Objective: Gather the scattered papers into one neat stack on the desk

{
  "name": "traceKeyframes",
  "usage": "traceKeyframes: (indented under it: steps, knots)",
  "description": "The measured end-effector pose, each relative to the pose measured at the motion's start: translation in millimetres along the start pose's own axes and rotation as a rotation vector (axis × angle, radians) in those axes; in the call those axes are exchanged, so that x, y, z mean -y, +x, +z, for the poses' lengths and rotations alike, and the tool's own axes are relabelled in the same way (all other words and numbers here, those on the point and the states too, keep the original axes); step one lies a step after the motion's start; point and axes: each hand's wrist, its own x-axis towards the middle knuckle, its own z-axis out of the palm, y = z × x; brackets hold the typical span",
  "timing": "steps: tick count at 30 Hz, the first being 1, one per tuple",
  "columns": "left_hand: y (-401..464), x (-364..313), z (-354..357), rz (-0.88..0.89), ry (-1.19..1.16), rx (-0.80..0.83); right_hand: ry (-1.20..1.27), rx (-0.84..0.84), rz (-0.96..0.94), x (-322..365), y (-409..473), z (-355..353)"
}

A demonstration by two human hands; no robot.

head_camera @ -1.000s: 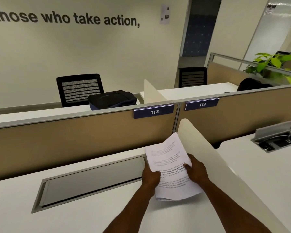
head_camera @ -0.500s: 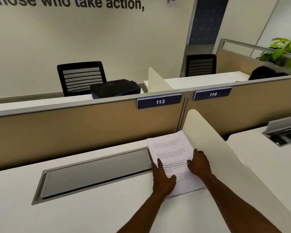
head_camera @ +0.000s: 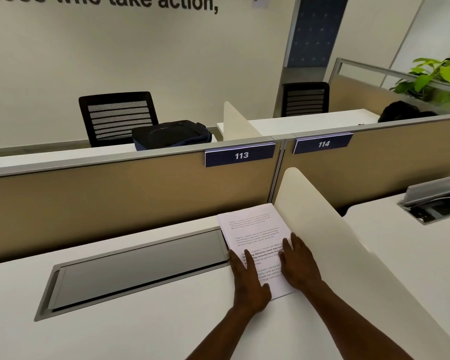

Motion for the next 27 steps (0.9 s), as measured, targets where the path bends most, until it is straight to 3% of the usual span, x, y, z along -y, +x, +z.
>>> traceKeyframes:
  steps: [14, 23, 27]
  knots:
    - [-15.8, -0.4, 12.7, -0.005, -0.13, -0.103, 0.105, 0.056, 0.056, -10.3, -12.0, 7.9]
    - [6.8, -7.1, -15.2, 0.046, -0.113, -0.141, 0.137, -0.084, 0.042, -8.3, -4.0, -13.3]
    - [8.2, 5.8, -48.6, 0.092, 0.012, -0.177, 0.189, -0.144, -0.048, 9.6, -11.9, -18.5]
